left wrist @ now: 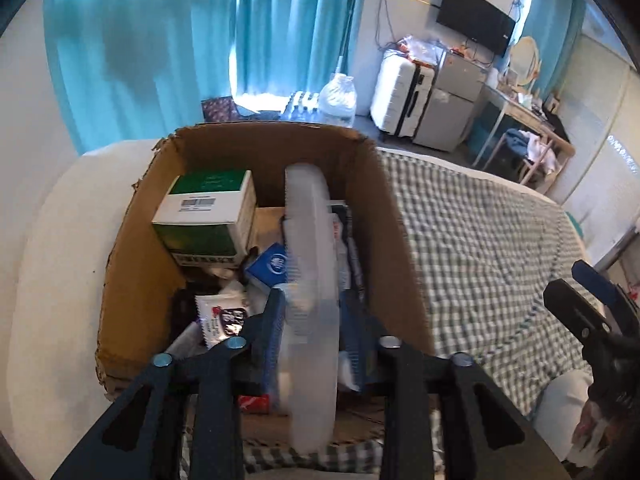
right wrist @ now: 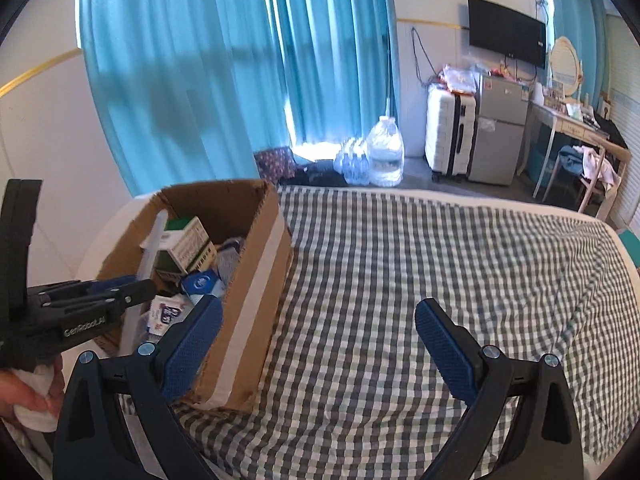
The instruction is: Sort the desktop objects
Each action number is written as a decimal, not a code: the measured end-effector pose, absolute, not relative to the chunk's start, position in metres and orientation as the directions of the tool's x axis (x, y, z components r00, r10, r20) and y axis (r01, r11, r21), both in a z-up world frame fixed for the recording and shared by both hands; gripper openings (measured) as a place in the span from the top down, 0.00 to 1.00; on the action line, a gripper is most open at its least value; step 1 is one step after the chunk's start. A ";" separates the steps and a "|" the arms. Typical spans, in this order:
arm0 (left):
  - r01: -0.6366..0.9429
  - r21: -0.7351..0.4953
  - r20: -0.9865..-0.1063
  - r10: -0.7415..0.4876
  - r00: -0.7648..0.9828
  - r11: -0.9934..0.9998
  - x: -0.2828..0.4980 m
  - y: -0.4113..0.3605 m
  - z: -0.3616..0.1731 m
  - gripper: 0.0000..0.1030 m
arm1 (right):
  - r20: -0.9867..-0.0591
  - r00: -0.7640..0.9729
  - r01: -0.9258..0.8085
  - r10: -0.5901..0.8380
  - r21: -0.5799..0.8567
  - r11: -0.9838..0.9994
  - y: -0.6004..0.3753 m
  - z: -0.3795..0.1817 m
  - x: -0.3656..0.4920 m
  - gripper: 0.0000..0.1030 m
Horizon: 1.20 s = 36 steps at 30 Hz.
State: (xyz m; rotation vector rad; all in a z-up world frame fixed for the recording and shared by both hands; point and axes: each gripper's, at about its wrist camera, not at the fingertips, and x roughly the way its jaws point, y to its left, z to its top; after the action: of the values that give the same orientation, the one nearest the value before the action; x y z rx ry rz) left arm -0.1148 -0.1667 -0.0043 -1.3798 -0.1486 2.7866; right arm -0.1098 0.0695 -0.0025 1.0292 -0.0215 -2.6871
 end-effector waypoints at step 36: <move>0.179 0.045 -0.639 -0.166 -0.751 -0.983 -0.044 -0.107 -0.018 0.00 | -0.635 -0.768 0.064 -0.084 0.055 -0.996 0.140 -0.026 -0.057 0.00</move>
State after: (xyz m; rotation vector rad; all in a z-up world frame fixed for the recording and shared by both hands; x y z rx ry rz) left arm -0.0435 -0.1071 -0.0182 -1.1383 -0.0325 3.1249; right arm -0.0573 0.1401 -0.0256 1.0380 -0.0454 -2.8811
